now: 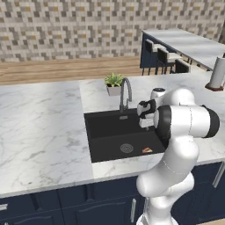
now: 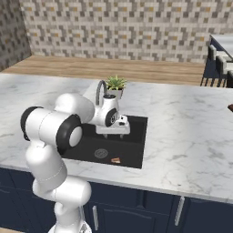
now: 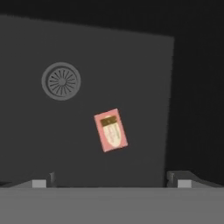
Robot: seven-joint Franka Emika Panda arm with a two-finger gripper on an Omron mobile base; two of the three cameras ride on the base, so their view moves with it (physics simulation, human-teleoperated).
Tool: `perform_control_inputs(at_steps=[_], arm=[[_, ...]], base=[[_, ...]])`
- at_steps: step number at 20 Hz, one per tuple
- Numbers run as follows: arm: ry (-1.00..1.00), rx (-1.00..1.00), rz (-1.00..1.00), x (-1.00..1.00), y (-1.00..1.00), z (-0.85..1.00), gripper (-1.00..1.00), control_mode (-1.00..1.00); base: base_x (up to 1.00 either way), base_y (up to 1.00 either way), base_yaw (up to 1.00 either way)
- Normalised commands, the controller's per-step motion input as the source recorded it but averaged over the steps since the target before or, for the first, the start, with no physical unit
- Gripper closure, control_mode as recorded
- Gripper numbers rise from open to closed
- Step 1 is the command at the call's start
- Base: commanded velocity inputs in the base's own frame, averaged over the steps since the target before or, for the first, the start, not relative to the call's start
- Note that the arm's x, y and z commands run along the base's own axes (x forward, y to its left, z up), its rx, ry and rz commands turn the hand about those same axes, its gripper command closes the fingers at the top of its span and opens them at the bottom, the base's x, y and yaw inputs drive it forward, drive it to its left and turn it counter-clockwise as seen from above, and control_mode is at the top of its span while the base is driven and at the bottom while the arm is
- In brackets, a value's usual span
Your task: Pick up the dish brush and bar soap from the sink, and place them back in the cabinet, and close the cabinet door.
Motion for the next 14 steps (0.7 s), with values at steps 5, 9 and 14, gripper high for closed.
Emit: perform_control_inputs(at_steps=[5, 9, 14], arm=[[0.0, 0.0, 0.13, 0.0, 0.0, -0.2, -1.0, -1.0], [0.0, 0.0, 0.12, 0.0, 0.0, -0.15, -1.0, -1.0], [0.0, 0.0, 0.11, 0.0, 0.0, -0.17, -1.0, -1.0]], base=[[0.0, 0.0, 0.0], [0.0, 0.0, 0.0], [0.0, 0.0, 0.0]])
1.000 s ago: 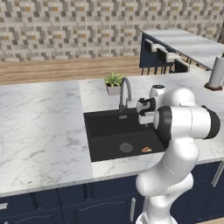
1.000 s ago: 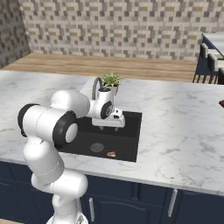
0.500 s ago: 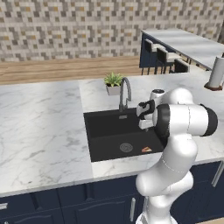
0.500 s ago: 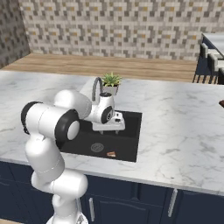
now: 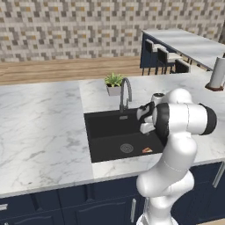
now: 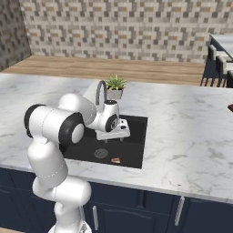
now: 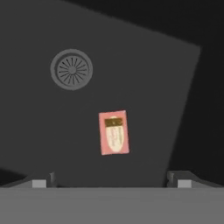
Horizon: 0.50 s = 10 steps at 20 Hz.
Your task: Pick up the dish brush and bar soap from the sink, and place them back in the cabinet, and close the cabinet door.
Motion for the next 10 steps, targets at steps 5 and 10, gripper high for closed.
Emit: perform_control_inputs(at_steps=[5, 10], arm=[[0.0, 0.0, 0.08, 0.0, 0.0, -0.18, -1.0, -1.0], [0.02, 0.0, 0.06, 0.0, 0.0, -0.22, -1.0, -1.0]], base=[[0.0, 0.0, 0.0], [0.0, 0.0, 0.0]])
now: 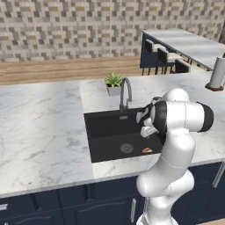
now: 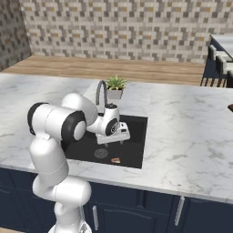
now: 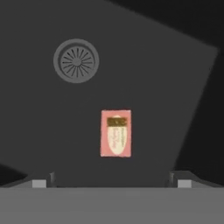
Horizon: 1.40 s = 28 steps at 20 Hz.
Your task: Pick up the dish brush and bar soap from the sink, and place them back in the cabinet, and close the cabinet door.
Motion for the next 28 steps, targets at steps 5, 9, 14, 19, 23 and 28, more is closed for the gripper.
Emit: perform_control_inputs(at_steps=[5, 9, 14, 19, 23, 28], arm=[[0.02, 0.0, 0.03, 0.0, 0.0, -0.17, -1.0, -1.0], [0.01, 0.0, 0.02, 0.0, 0.0, -0.14, -1.0, -1.0], [0.01, 0.0, 0.01, 0.0, 0.0, -0.16, -1.0, -1.0], [0.0, 0.0, 0.0, 0.01, 0.0, -0.18, -1.0, -1.0], [0.0, 0.0, 0.0, 0.06, 0.0, -0.2, -1.0, -1.0], [0.0, 0.0, 0.0, 0.19, 0.0, -0.2, -1.0, -1.0]], base=[[0.0, 0.0, 0.0], [0.0, 0.0, 0.0], [0.0, 0.0, 0.0], [0.0, 0.0, 0.0], [0.0, 0.0, 0.0], [0.0, 0.0, 0.0]])
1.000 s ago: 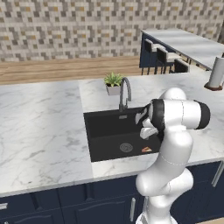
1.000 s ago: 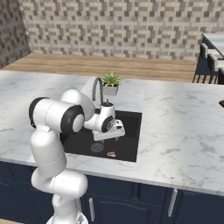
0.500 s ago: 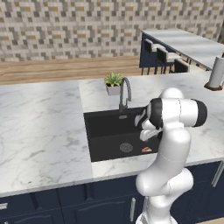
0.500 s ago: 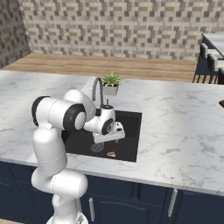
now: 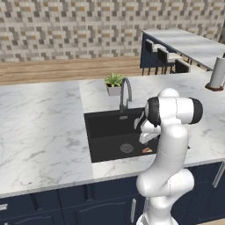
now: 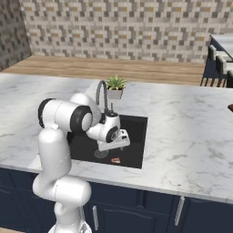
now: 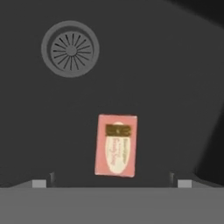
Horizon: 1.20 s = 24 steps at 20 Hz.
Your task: Pick up the dish brush and bar soap from the sink, and place them back in the cabinet, and close the cabinet door.
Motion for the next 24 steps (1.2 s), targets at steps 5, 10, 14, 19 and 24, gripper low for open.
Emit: perform_control_inputs(at_steps=[5, 10, 14, 19, 24], arm=[[0.0, 0.0, 0.0, 0.15, 0.0, -0.25, -1.0, -1.0], [0.0, 0.0, 0.0, 0.05, 0.0, -0.28, -1.0, -1.0], [0.0, 0.0, 0.0, 0.0, 0.0, -0.26, -1.0, -1.0], [0.0, 0.0, 0.0, 0.0, 0.0, -0.21, -1.0, -1.0], [0.0, 0.0, 0.0, 0.0, 0.0, -0.23, -1.0, -1.0]], base=[[0.0, 0.0, 0.0], [0.0, 0.0, 0.0], [0.0, 0.0, 0.0], [0.0, 0.0, 0.0], [0.0, 0.0, 0.0]])
